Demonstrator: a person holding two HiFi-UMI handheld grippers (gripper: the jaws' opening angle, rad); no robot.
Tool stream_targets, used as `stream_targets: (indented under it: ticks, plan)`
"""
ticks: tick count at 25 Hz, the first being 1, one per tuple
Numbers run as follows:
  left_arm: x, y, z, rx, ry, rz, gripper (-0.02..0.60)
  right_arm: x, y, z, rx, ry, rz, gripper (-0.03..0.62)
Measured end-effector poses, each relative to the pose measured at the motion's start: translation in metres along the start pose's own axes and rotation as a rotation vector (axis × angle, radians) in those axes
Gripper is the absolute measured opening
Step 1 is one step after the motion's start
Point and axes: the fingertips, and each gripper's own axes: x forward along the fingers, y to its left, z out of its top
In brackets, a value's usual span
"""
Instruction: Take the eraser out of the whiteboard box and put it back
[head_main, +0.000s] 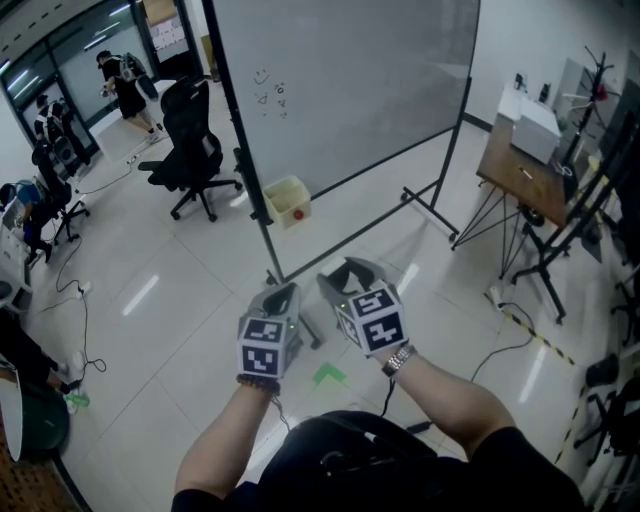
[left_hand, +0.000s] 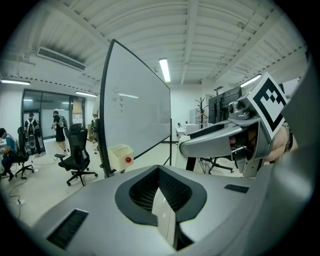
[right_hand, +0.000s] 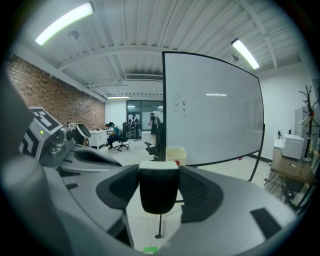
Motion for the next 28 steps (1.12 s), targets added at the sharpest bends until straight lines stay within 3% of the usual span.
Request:
stream_targets:
  ticks: [28]
  plan:
    - [0.047, -0.012, 0.009, -0.035, 0.024, 0.087, 0.0, 0.013, -0.048, 0.002, -0.01, -0.009, 0.082, 0.278]
